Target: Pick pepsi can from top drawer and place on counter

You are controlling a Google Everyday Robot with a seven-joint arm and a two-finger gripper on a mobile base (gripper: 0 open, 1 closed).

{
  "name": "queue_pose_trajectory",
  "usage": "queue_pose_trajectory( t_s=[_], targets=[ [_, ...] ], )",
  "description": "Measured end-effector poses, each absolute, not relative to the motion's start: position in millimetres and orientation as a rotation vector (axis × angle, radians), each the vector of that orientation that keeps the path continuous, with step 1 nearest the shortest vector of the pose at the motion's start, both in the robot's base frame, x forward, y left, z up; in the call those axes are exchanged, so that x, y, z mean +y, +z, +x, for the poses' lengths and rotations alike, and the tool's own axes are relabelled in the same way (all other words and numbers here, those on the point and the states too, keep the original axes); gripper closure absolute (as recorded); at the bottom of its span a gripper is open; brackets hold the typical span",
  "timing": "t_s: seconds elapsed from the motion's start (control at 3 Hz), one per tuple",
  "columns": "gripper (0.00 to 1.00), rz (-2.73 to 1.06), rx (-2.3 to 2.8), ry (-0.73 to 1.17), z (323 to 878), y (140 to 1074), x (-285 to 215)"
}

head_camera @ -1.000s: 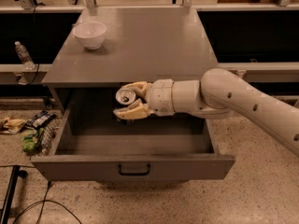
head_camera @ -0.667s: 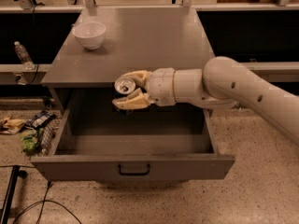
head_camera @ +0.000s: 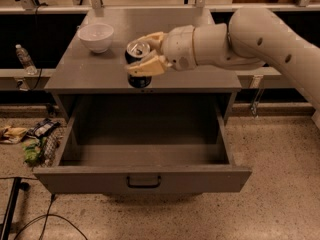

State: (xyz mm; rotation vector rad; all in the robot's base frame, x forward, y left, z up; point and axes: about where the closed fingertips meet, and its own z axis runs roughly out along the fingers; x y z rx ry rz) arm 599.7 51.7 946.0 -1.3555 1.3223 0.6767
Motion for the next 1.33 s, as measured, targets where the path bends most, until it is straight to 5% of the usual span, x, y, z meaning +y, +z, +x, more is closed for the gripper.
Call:
queue_pose_trajectory(
  t_s=[1.0, 1.33],
  targets=[
    [1.0, -1.207, 1.49, 0.65, 734.5, 955.8, -12.4],
    [0.85, -1.177, 1.524, 0.664, 755.5, 947.1, -17.9]
  ],
)
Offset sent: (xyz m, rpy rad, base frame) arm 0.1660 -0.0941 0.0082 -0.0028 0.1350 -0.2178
